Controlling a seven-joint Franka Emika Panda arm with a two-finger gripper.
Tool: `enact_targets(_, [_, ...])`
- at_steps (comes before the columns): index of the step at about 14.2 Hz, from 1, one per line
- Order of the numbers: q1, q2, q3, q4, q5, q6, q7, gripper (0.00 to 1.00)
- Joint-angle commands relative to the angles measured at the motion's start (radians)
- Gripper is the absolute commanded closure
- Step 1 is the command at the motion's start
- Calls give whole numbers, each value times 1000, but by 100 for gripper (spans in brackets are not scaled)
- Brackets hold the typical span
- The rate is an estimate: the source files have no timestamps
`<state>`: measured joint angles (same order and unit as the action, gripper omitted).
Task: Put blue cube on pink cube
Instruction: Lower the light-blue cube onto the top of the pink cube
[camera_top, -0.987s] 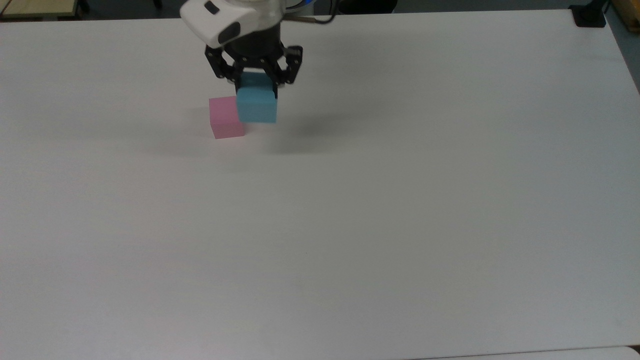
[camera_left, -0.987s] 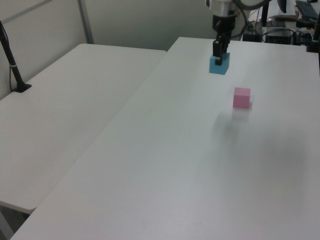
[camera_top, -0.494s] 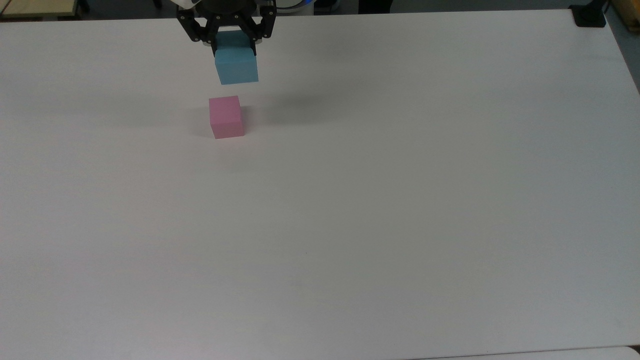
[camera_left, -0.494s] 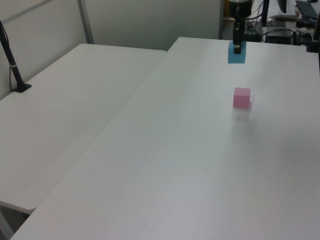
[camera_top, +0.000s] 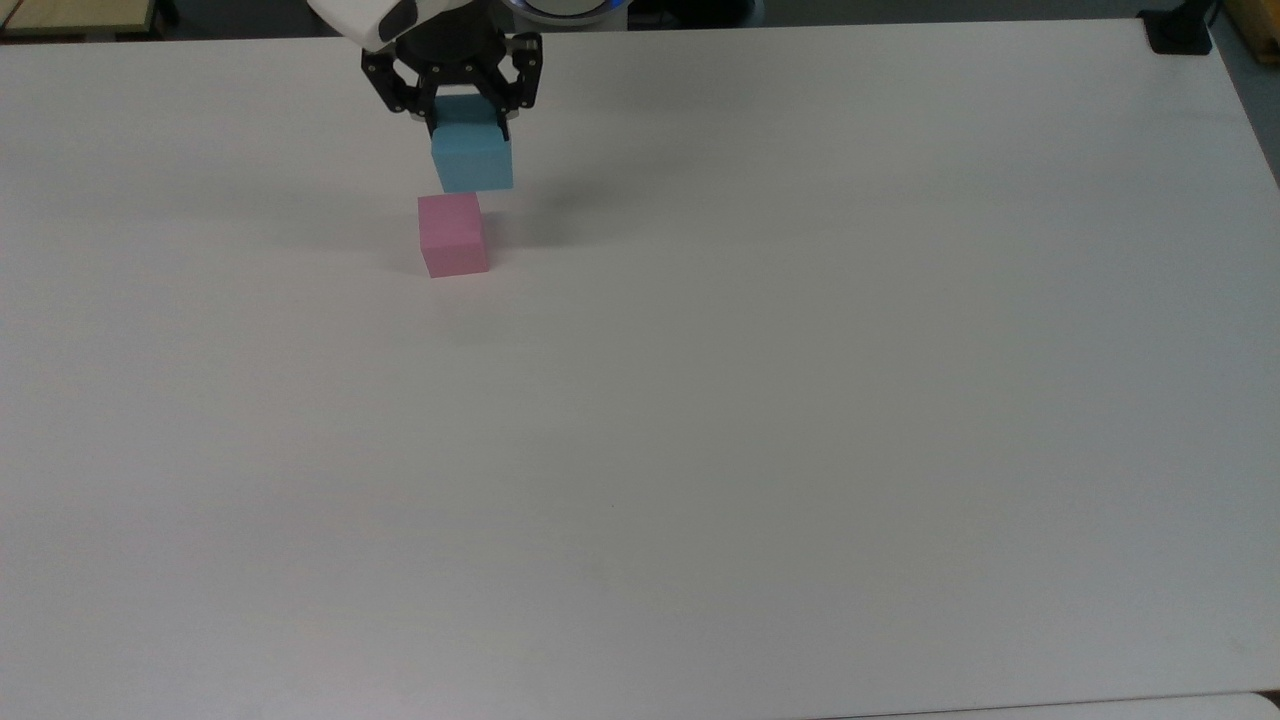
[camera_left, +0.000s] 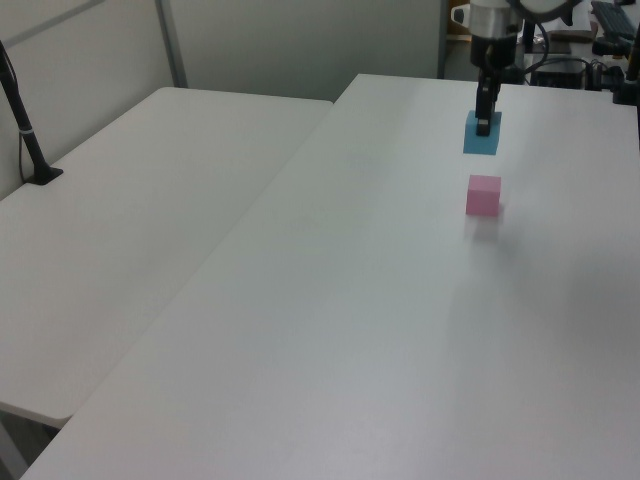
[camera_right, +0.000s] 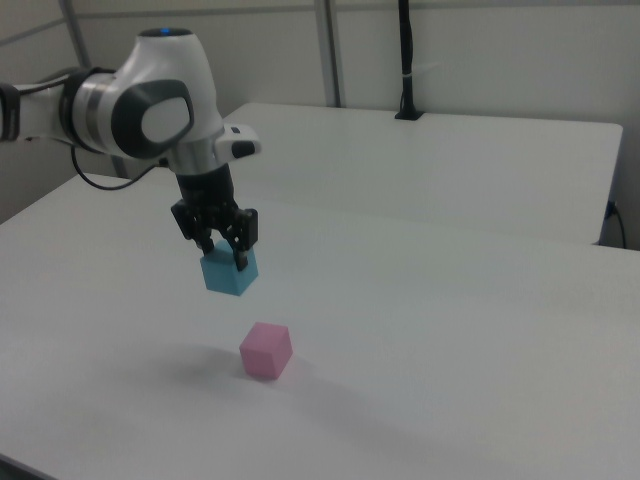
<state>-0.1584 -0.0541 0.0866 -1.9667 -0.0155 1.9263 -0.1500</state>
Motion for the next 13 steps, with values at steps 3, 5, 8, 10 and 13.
enact_targets(3, [-46,-4,-5,-89,2,97,-30,51])
enact_targets(5, [-49,23,-5,-95,-3,132,-30,51])
enact_targets(8, [-46,59,-5,-112,-43,177,-23,51])
enact_targets(10, [-41,76,-5,-126,-66,200,-22,51])
enact_targets(13, [-39,74,-5,-147,-96,200,-22,51])
